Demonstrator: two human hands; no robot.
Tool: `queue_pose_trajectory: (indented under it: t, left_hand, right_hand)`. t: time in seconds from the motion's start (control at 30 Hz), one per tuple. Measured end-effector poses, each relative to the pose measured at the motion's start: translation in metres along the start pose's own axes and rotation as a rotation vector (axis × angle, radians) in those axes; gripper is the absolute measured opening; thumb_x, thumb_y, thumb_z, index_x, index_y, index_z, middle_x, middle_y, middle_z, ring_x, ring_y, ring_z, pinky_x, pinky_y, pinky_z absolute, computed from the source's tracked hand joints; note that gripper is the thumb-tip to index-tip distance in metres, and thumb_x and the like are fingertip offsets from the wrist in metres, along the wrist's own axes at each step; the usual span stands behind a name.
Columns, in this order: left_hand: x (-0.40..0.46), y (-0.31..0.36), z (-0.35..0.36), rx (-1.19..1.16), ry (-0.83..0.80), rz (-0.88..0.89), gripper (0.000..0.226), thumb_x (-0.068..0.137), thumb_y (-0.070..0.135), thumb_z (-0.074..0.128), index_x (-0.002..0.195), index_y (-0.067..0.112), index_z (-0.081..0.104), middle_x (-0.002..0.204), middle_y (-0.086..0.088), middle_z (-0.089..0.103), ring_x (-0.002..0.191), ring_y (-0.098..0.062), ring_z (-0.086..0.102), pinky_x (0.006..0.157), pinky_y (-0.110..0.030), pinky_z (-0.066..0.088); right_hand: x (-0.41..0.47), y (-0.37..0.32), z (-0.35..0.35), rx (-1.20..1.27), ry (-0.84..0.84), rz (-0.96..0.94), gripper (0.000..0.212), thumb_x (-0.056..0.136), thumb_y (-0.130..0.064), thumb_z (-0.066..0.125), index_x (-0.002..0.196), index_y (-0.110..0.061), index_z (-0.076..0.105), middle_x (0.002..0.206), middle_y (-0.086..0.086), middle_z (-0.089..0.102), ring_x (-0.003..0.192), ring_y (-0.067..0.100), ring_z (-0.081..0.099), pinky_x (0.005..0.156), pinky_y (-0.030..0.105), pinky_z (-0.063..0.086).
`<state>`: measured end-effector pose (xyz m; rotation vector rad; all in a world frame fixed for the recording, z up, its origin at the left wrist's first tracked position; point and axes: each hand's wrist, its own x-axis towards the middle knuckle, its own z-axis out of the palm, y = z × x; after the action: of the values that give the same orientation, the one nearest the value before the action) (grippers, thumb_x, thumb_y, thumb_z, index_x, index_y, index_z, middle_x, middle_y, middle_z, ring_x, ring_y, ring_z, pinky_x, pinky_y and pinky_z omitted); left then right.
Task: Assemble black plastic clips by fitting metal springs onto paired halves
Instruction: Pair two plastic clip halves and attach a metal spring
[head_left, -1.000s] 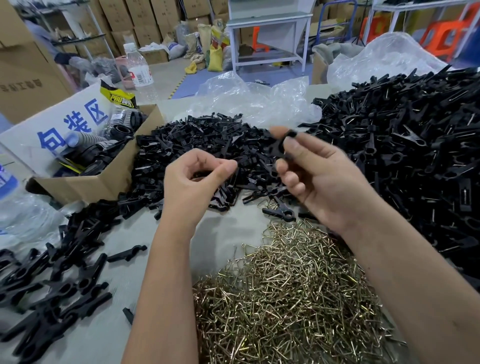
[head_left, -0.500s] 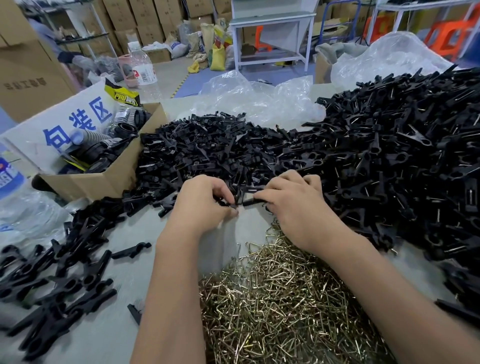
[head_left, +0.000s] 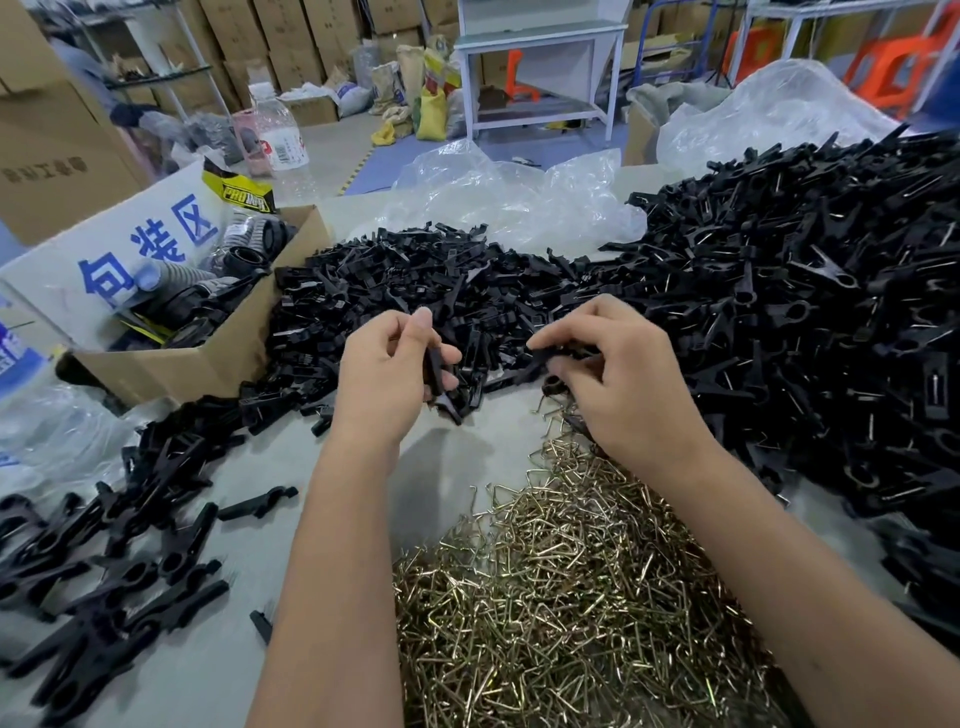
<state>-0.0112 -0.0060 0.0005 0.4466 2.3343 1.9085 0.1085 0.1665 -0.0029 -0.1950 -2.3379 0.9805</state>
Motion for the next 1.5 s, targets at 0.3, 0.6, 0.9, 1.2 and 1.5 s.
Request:
queue_pose_trajectory:
  t: [0.3, 0.6, 0.9, 1.2, 1.5]
  left_hand:
    - [-0.005, 0.006, 0.013, -0.347, -0.34, -0.182, 0.013, 0.1, 0.005, 0.062, 0.106, 0.006, 0.074, 0.098, -0.01, 0.069, 0.079, -0.011, 0.069, 0.067, -0.017, 0.054]
    - [-0.011, 0.01, 0.013, -0.322, -0.429, -0.124, 0.032, 0.085, 0.003, 0.075, 0.116, 0.008, 0.075, 0.098, -0.019, 0.079, 0.086, -0.024, 0.078, 0.067, -0.02, 0.059]
    - [-0.013, 0.011, 0.014, -0.382, -0.456, -0.122, 0.025, 0.087, -0.004, 0.071, 0.111, 0.003, 0.077, 0.101, -0.018, 0.079, 0.092, -0.027, 0.078, 0.07, -0.018, 0.06]
    - [-0.014, 0.01, 0.015, -0.437, -0.483, -0.122, 0.031, 0.073, 0.005, 0.079, 0.103, 0.011, 0.082, 0.096, -0.018, 0.079, 0.09, -0.034, 0.078, 0.071, -0.021, 0.061]
    - [-0.013, 0.012, 0.017, -0.422, -0.51, -0.012, 0.036, 0.072, 0.011, 0.085, 0.108, 0.013, 0.08, 0.072, -0.001, 0.058, 0.083, -0.032, 0.074, 0.067, -0.021, 0.06]
  right_hand:
    - [0.004, -0.001, 0.001, 0.416, -0.076, 0.245, 0.03, 0.102, 0.004, 0.055, 0.109, -0.015, 0.078, 0.089, 0.002, 0.075, 0.076, 0.011, 0.076, 0.07, 0.021, 0.06]
    - [0.004, 0.006, 0.004, 0.497, 0.024, 0.274, 0.024, 0.091, -0.009, 0.078, 0.108, -0.019, 0.067, 0.094, 0.005, 0.078, 0.089, 0.02, 0.076, 0.084, 0.044, 0.063]
    - [0.004, 0.002, 0.002, 0.52, -0.051, 0.122, 0.023, 0.095, 0.0, 0.07, 0.109, -0.016, 0.079, 0.096, 0.001, 0.08, 0.092, 0.013, 0.076, 0.083, 0.024, 0.06]
    - [0.004, 0.004, -0.001, 0.482, -0.056, 0.106, 0.014, 0.09, -0.003, 0.078, 0.101, -0.011, 0.081, 0.088, -0.001, 0.08, 0.083, 0.013, 0.077, 0.077, 0.023, 0.06]
    - [0.006, 0.01, -0.005, 0.573, -0.015, 0.187, 0.012, 0.083, -0.016, 0.087, 0.085, -0.013, 0.075, 0.08, 0.008, 0.077, 0.073, 0.02, 0.073, 0.07, 0.032, 0.061]
